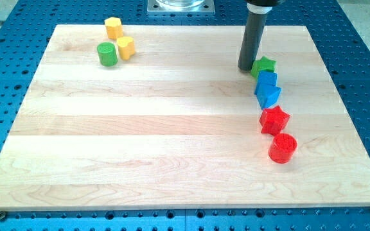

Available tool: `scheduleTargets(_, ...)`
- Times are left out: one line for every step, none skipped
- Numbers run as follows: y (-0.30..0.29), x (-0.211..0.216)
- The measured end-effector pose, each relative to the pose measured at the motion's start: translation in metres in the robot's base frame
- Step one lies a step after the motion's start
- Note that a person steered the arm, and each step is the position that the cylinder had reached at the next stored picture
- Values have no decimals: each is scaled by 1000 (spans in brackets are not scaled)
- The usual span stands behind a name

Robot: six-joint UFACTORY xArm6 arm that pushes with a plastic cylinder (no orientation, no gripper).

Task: Push the hexagon to the top of the green star

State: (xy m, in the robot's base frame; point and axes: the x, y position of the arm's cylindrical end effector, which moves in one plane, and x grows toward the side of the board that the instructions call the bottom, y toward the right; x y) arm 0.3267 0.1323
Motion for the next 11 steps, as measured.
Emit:
scheduleTargets(-2,-22)
scheduleTargets(-53,25)
scheduleTargets(-124,89)
scheduleTargets(-222,106)
scheduleTargets(-271,73)
scheduleTargets(-282,34)
scheduleTargets(-323,15)
scheduleTargets(-350,-16)
scheduleTargets(-355,-71)
scheduleTargets(-354,-120)
scheduleTargets(-331,-135)
